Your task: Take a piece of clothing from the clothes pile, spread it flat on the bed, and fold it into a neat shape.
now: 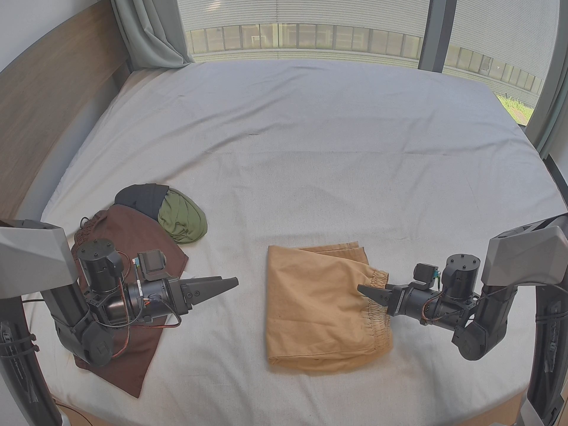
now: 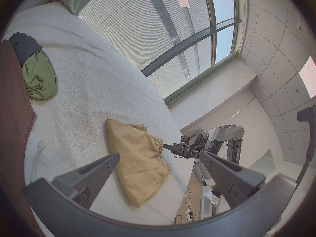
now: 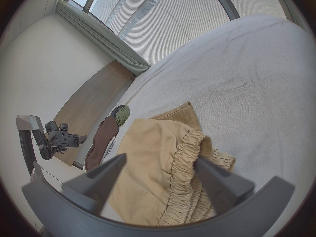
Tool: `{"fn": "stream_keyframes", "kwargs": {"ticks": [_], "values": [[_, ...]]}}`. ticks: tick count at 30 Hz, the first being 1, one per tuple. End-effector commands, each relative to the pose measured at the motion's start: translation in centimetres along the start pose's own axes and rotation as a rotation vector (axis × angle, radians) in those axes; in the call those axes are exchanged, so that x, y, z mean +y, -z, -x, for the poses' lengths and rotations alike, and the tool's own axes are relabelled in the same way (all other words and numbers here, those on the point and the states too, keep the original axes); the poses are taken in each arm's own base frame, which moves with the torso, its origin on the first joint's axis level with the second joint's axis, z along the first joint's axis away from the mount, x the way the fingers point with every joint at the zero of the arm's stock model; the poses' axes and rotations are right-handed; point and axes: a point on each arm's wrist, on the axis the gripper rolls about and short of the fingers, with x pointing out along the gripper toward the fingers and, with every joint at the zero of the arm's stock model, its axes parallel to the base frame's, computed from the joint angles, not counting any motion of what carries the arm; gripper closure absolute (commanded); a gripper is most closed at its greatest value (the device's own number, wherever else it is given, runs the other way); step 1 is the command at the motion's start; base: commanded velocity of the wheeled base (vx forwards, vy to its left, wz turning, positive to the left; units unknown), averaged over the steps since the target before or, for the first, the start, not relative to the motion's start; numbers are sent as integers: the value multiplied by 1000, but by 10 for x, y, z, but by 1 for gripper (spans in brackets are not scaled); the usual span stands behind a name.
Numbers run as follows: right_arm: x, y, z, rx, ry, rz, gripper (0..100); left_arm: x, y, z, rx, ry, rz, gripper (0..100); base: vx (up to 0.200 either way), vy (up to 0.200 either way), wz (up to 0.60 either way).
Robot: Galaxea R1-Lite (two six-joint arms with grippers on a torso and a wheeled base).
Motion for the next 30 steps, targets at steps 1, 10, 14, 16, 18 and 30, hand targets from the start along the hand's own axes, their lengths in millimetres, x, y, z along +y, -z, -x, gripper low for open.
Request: {"fn": "stream_keyframes", "kwargs": {"ticks": [1, 10, 14, 16, 18, 30], "values": [[-1, 1, -3, 0, -3, 2, 100, 0, 0, 0, -1, 1, -1, 0, 0, 0, 0], [-8, -9, 4, -33, 24, 4, 100, 0, 1, -1, 2, 1, 1, 0, 0, 0, 0], [-16, -13, 8, -51, 52, 25, 100, 0, 1, -1, 5, 1, 2, 0, 0, 0, 0], [-21, -13, 8, -51, 66, 41, 100, 0, 1, -1, 5, 1, 4, 0, 0, 0, 0], [-22, -13, 9, -50, 70, 49, 100, 0, 1, -1, 4, 2, 2, 0, 0, 0, 0], [-22, -10, 6, -40, 66, 52, 0, 0, 1, -1, 3, 2, 0, 0, 0, 0, 0]]}}
